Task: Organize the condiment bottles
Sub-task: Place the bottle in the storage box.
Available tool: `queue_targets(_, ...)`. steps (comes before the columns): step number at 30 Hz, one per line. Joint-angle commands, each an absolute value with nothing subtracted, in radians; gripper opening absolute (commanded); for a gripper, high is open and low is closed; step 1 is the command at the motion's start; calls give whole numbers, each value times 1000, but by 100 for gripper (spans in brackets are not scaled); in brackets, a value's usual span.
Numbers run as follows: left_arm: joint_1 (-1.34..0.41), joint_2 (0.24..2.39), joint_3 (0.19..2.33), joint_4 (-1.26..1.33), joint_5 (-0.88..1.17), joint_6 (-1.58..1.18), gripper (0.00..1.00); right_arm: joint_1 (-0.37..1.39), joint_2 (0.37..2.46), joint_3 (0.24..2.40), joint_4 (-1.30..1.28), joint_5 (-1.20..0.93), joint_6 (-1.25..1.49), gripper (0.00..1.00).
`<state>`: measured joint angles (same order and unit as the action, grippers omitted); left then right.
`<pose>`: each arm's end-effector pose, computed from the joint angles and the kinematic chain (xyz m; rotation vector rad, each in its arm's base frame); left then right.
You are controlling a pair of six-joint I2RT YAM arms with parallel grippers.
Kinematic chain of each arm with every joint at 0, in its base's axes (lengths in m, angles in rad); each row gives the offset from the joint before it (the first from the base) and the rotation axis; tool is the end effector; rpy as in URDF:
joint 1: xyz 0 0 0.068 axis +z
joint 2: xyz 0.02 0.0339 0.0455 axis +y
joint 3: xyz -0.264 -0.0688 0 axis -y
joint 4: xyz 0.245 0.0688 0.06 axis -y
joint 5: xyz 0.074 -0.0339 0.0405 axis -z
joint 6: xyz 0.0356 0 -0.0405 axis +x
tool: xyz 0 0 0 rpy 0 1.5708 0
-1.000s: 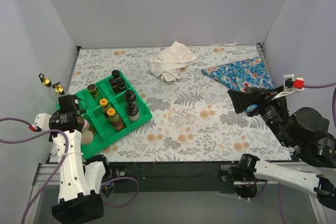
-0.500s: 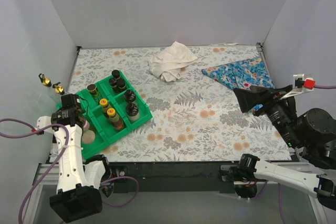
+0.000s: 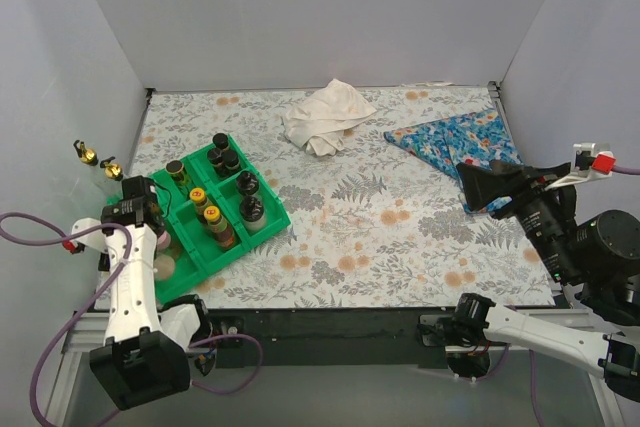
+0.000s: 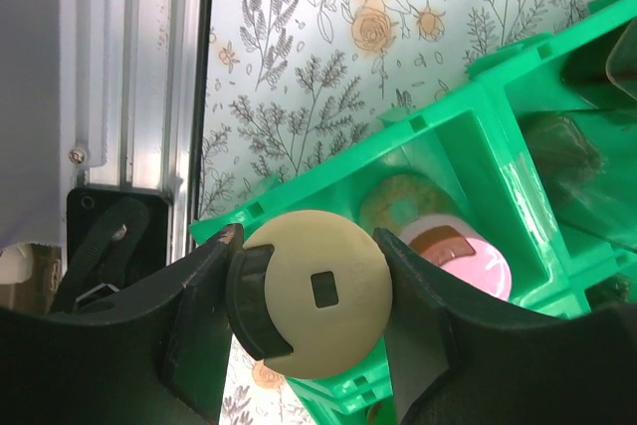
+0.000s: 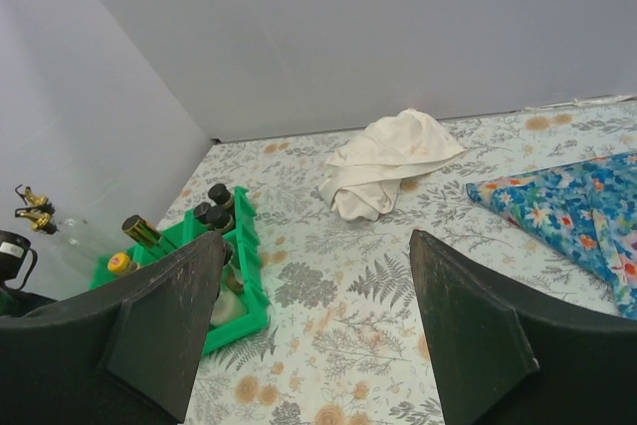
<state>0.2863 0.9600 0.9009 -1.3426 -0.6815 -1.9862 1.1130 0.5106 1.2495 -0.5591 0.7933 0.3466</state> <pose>0.1220 0.0593 0.2750 -2.2897 0.9802 0.4241 0.0350 0.0137 0.4696 0.1209 1.4722 0.6425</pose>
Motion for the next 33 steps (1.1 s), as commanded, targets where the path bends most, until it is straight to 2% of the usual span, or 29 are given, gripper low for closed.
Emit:
queue_targets(1, 291, 945, 879, -1377, -778, -2226, 0, 1117, 509, 1263, -465, 838, 287, 83)
queue_targets(7, 290, 1018, 850, -1390, -804, -2299, 3, 1117, 515, 1261, -425, 847, 250, 83)
queue_targets(11, 291, 1002, 828, -1335, -825, -2290, 19, 1117, 508, 1270, -413, 861, 235, 83)
queue_targets(12, 290, 985, 821, -1277, -825, -2228, 27, 1117, 508, 1269, -411, 861, 233, 83)
queue_targets(15, 290, 966, 778, -1235, -815, -2214, 40, 1117, 499, 1263, -397, 868, 232, 83)
queue_targets(22, 290, 988, 730, -1236, -793, -2240, 44, 1117, 488, 1255, -385, 851, 238, 82)
queue_targets(24, 288, 992, 747, -1232, -795, -2226, 50, 1117, 486, 1253, -383, 853, 242, 82)
queue_targets(25, 288, 994, 755, -1238, -796, -2224, 60, 1118, 483, 1255, -383, 851, 244, 82)
queue_targets(29, 288, 980, 795, -1267, -804, -2214, 74, 1117, 480, 1250, -384, 847, 255, 82)
queue_targets(33, 288, 954, 841, -1305, -807, -2226, 78, 1117, 482, 1239, -383, 842, 262, 82)
